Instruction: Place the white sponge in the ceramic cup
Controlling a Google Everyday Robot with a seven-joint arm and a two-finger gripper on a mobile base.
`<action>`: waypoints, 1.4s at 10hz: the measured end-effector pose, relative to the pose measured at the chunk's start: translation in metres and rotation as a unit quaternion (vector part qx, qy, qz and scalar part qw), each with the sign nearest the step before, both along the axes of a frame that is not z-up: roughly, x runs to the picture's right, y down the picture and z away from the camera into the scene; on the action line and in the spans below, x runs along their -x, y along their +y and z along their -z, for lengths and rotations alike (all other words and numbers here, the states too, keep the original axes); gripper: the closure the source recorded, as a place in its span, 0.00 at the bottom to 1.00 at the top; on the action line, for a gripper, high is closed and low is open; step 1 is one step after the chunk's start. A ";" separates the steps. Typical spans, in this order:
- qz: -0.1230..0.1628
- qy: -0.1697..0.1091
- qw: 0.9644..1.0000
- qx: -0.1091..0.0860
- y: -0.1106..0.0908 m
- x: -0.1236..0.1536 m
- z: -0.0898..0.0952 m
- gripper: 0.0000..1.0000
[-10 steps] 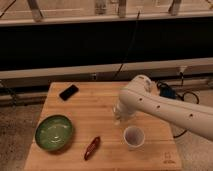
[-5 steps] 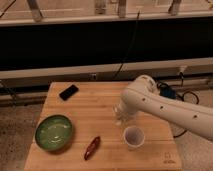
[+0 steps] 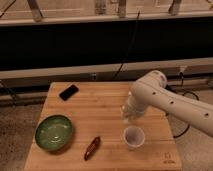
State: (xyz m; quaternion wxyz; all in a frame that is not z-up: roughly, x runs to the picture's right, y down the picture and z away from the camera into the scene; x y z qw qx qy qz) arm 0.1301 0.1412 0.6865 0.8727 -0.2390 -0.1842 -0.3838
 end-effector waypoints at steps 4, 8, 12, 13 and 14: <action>-0.016 0.000 1.000 0.021 0.012 -0.020 0.018 1.00; -0.020 -0.015 0.999 0.037 0.036 -0.023 0.036 1.00; -0.023 -0.015 0.998 0.060 0.056 -0.024 0.045 0.64; -0.024 -0.017 0.998 0.061 0.057 -0.023 0.046 0.56; -0.026 -0.019 0.998 0.063 0.059 -0.023 0.048 0.45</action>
